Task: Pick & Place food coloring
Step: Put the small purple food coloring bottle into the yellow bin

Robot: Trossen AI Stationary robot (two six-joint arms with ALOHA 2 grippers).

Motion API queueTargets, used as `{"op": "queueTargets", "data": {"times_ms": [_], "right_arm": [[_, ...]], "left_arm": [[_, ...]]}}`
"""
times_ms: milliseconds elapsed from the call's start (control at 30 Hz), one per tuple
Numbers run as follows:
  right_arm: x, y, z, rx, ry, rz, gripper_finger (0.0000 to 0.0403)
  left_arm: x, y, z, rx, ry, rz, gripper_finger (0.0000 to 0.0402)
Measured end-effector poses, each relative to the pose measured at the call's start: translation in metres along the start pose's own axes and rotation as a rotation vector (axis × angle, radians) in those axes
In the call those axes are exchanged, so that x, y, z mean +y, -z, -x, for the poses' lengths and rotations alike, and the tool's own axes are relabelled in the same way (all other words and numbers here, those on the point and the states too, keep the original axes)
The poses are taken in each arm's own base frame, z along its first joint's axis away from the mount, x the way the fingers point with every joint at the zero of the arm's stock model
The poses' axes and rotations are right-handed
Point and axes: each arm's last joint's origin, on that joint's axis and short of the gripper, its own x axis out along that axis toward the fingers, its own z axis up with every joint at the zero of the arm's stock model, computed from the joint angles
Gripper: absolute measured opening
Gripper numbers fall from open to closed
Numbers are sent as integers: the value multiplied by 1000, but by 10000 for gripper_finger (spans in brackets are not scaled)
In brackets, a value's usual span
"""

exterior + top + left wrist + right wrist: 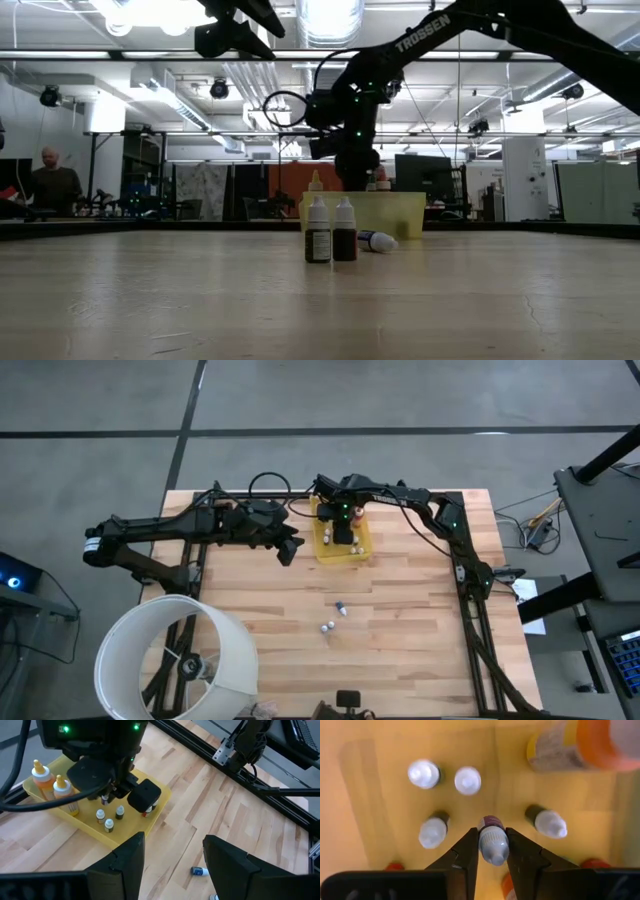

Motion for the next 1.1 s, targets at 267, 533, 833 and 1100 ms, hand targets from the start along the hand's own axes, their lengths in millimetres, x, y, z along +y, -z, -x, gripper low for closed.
{"op": "queueTargets", "data": {"times_ms": [267, 533, 833, 1100], "right_arm": [[-1, -2, -2, -37, 4, -1, 79], [-1, 0, -7, -30, 1, -5, 80], [1, 6, -18, -13, -7, -11, 81], [0, 8, -20, -10, -8, -13, 86]], "left_arm": [[0, 0, 0, 0, 0, 10, 174], [0, 0, 0, 0, 0, 11, 174], [0, 0, 0, 0, 0, 14, 174], [0, 0, 0, 0, 0, 20, 174]]}}
